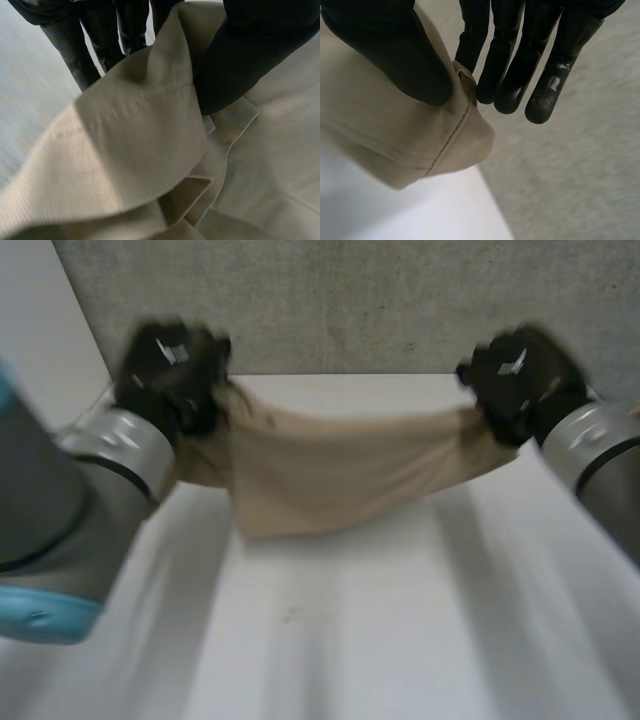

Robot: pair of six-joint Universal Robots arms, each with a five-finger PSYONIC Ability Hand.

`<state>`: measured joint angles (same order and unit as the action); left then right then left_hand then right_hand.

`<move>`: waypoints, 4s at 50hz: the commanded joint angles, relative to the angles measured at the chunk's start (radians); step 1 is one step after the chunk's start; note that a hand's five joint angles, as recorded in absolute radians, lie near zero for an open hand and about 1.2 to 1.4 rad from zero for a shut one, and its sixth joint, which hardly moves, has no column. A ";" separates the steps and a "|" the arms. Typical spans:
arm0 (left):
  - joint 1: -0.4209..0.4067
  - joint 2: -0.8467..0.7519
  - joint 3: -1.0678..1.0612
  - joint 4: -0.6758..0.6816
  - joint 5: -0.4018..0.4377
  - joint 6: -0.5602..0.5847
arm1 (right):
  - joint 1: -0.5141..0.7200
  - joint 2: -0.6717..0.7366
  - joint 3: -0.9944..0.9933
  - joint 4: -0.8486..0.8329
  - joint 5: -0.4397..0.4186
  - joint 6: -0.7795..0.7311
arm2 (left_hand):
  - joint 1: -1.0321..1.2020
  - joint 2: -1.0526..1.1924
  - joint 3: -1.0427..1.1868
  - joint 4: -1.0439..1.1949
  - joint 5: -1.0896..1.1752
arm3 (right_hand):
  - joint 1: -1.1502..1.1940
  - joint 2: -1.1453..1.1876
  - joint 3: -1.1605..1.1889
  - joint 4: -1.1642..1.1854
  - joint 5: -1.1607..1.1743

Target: Fold the shorts.

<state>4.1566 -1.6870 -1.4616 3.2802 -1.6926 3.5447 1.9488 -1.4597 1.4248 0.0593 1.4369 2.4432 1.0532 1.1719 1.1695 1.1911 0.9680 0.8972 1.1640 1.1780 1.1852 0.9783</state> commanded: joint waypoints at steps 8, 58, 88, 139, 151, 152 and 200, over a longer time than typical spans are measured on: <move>0.049 -0.163 0.113 0.021 0.053 0.002 | 0.021 0.143 -0.096 0.070 -0.021 0.258 | 0.343 0.224 0.227 0.205 0.254 | 0.499 0.232 0.218 0.211 0.243; 0.093 -0.422 -0.125 0.022 0.053 0.010 | 0.055 0.542 -0.205 0.017 0.045 0.393 | -0.526 -0.645 -0.642 -0.664 -0.615 | -0.583 -0.850 -0.864 -0.871 -0.839; 0.109 -0.273 -0.039 0.030 0.060 0.102 | 0.003 0.524 -0.220 0.019 0.053 0.479 | 0.343 0.224 0.227 0.205 0.254 | -0.723 -0.989 -1.003 -1.011 -0.978; 0.096 -0.028 0.298 0.202 0.083 0.152 | 0.022 0.207 -0.479 -0.266 -0.078 0.621 | 0.343 0.224 0.227 0.205 0.254 | 0.499 0.232 0.218 0.211 0.243; 0.088 0.061 -0.212 0.078 0.149 0.095 | 0.021 0.117 -0.061 0.132 -0.073 0.134 | 0.343 0.224 0.227 0.205 0.254 | 0.499 0.232 0.218 0.211 0.243; 0.086 0.063 -0.241 0.070 0.160 0.094 | 0.019 0.117 -0.032 0.161 -0.069 0.105 | 0.343 0.224 0.227 0.205 0.254 | 0.499 0.232 0.218 0.211 0.243; 0.054 0.090 -0.329 -0.033 0.191 -0.024 | -0.051 0.219 0.278 -0.130 -0.009 0.211 | 0.343 0.224 0.227 0.205 0.254 | -0.454 -0.721 -0.735 -0.742 -0.710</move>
<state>4.2156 -1.5986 -1.7833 3.2660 -1.5018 3.5217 1.8913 -1.2632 1.7352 -0.0643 1.4291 2.6624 1.1305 1.1938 1.1912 1.1992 0.9714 0.3322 0.3853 0.3725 0.3684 0.2107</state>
